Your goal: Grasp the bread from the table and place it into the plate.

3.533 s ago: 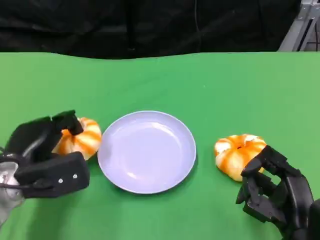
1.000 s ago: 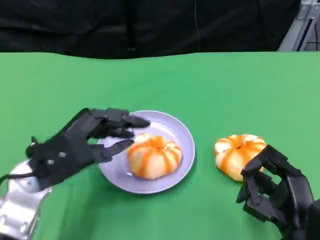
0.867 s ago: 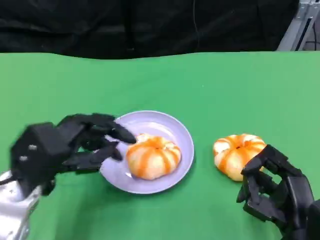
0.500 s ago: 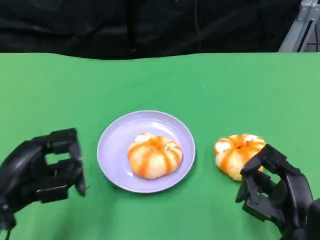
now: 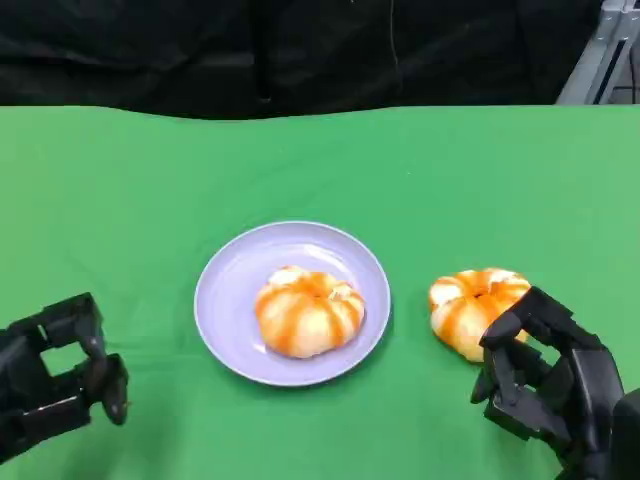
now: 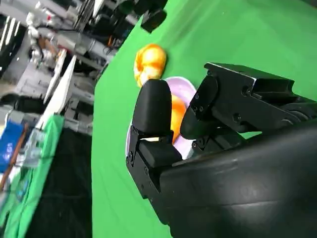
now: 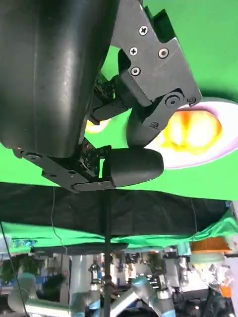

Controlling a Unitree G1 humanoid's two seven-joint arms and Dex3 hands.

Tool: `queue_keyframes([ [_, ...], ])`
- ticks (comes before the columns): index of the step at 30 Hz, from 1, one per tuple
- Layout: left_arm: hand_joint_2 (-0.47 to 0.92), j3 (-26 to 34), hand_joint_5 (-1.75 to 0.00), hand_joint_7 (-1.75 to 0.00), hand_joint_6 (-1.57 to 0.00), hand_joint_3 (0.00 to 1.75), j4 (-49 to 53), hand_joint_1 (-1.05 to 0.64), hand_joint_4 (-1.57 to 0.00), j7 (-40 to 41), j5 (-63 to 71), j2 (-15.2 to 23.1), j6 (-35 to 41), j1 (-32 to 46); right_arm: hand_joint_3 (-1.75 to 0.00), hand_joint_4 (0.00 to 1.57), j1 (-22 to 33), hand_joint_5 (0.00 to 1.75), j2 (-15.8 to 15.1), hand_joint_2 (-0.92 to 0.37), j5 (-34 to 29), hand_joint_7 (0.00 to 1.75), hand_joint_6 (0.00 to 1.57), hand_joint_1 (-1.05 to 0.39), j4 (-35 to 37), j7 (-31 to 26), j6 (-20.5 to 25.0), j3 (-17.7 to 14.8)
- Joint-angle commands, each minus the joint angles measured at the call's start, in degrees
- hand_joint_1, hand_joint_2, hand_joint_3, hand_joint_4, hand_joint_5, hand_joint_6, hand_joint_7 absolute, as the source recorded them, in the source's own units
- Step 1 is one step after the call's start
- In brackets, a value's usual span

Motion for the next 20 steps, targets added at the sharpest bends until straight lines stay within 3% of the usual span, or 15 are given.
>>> queue_keyframes([
  [1,0.75,1.01,-1.75,-1.75,-0.71,1.28,1.17,0.04,-0.86,-1.03,-0.73,0.03,0.35,-1.08,-1.1,0.83,-0.02,1.75,-0.65,-0.62,0.87,1.6,0.63,-0.13,-0.26,0.59,-0.4,-0.57],
  [20,0.73,0.58,-1.75,-1.75,-0.73,1.26,0.73,0.05,-0.87,-0.93,0.5,-0.71,0.53,-1.55,-1.11,0.83,-0.25,1.75,-0.34,-0.61,0.96,1.61,0.63,-0.14,0.35,0.43,-1.49,-0.53],
])
